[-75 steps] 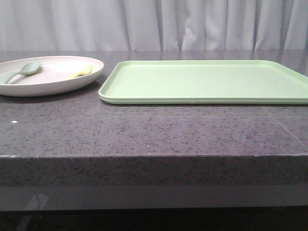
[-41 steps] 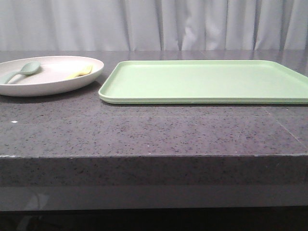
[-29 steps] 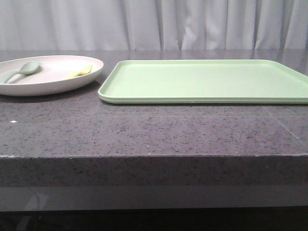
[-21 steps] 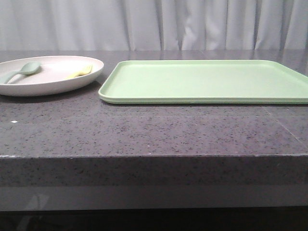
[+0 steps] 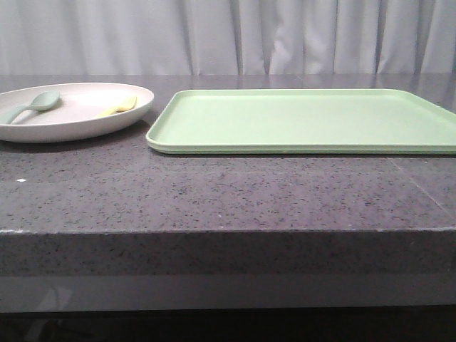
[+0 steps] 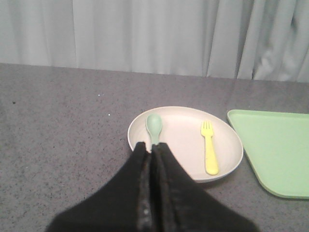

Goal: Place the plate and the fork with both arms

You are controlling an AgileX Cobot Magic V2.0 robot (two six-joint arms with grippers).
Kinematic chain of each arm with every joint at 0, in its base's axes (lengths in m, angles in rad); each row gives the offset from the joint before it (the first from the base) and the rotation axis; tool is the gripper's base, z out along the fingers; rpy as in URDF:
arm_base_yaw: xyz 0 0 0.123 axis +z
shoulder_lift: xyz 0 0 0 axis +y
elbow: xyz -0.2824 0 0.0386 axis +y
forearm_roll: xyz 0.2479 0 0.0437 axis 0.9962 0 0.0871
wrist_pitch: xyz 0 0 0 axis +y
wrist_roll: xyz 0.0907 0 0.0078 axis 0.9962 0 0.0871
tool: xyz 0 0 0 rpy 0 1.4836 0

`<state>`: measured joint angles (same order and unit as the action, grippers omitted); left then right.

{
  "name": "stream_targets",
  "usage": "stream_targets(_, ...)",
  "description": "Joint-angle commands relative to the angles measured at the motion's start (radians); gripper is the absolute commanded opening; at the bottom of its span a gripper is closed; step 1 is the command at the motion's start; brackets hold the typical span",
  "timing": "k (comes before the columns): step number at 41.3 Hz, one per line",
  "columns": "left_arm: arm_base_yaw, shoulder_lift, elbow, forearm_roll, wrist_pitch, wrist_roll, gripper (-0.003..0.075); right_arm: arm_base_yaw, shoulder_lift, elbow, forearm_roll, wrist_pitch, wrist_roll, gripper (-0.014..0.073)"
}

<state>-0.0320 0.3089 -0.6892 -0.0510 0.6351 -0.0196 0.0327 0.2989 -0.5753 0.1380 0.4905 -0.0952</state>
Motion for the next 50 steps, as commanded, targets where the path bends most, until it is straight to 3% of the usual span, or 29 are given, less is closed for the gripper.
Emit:
stream_targets(1,0.002,0.029,-0.010,-0.001,-0.069,0.002,-0.0020,0.003,0.022,-0.034,0.003,-0.072,-0.014,-0.0068)
stream_targets(21,0.002,0.027,0.022,-0.001,-0.090,0.002,-0.0014,0.003,0.022,-0.034,0.003,-0.060,-0.014,-0.0066)
stream_targets(25,0.002,0.027,0.022,-0.001,-0.125,0.002,0.0075,0.003,0.022,-0.034,0.002,-0.080,-0.014,-0.0005)
stream_targets(32,0.002,0.027,0.022,0.024,-0.151,0.002,0.0455,0.003,0.022,-0.034,-0.002,-0.093,-0.014,0.0363)
stream_targets(35,0.002,0.027,0.022,0.024,-0.155,0.002,0.0538,0.003,0.022,-0.034,-0.002,-0.092,-0.014,0.0462)
stream_targets(37,0.002,0.027,0.022,0.024,-0.155,0.002,0.0547,0.003,0.022,-0.034,-0.002,-0.091,-0.014,0.0492)
stream_targets(50,0.002,0.027,0.022,0.001,-0.168,0.002,0.0545,0.003,0.022,-0.034,-0.002,-0.091,-0.014,0.0489)
